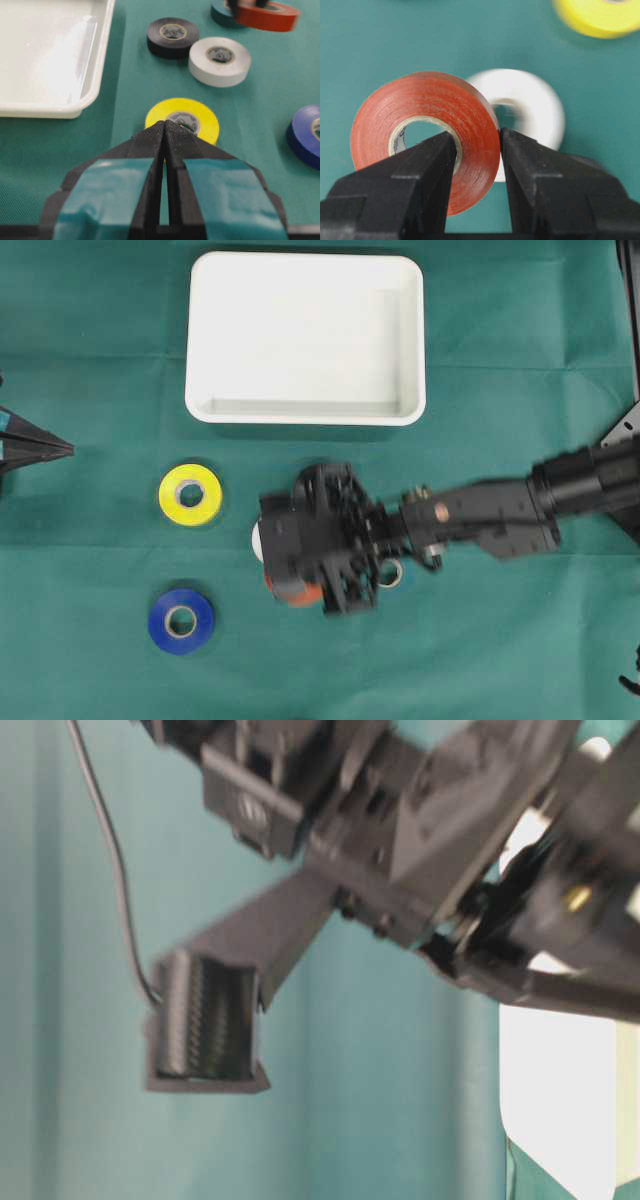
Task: Put the tape into the white case with the right arm.
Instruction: 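Carry the orange-red roll into the white tray and lower it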
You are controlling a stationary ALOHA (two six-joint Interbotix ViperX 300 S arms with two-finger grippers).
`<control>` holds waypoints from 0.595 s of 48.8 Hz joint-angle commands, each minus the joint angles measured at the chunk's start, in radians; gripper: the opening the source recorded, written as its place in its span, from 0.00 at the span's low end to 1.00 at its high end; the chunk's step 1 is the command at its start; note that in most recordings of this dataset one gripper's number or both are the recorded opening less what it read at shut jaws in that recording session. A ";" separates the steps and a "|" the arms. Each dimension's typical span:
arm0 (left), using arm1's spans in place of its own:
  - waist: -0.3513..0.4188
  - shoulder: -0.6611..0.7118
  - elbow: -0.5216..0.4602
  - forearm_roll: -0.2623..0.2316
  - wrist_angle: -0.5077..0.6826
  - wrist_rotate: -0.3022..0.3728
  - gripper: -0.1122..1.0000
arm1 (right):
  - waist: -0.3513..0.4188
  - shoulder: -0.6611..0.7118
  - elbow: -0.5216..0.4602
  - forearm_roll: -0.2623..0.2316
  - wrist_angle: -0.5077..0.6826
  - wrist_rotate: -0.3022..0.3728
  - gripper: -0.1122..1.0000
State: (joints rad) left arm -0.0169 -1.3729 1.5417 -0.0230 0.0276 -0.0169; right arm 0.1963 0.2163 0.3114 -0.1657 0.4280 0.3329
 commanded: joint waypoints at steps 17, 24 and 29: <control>0.003 0.008 -0.009 -0.002 -0.008 0.000 0.10 | -0.245 -0.043 -0.032 -0.006 -0.002 -0.003 0.12; 0.002 0.006 -0.009 -0.002 -0.008 0.000 0.10 | -0.314 -0.051 -0.031 -0.038 -0.003 -0.003 0.12; 0.002 0.008 -0.009 -0.002 -0.008 0.000 0.10 | -0.362 -0.054 -0.031 -0.074 -0.005 -0.003 0.12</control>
State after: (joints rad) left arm -0.0169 -1.3744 1.5432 -0.0230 0.0276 -0.0169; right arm -0.1335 0.2132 0.3068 -0.2178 0.4310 0.3313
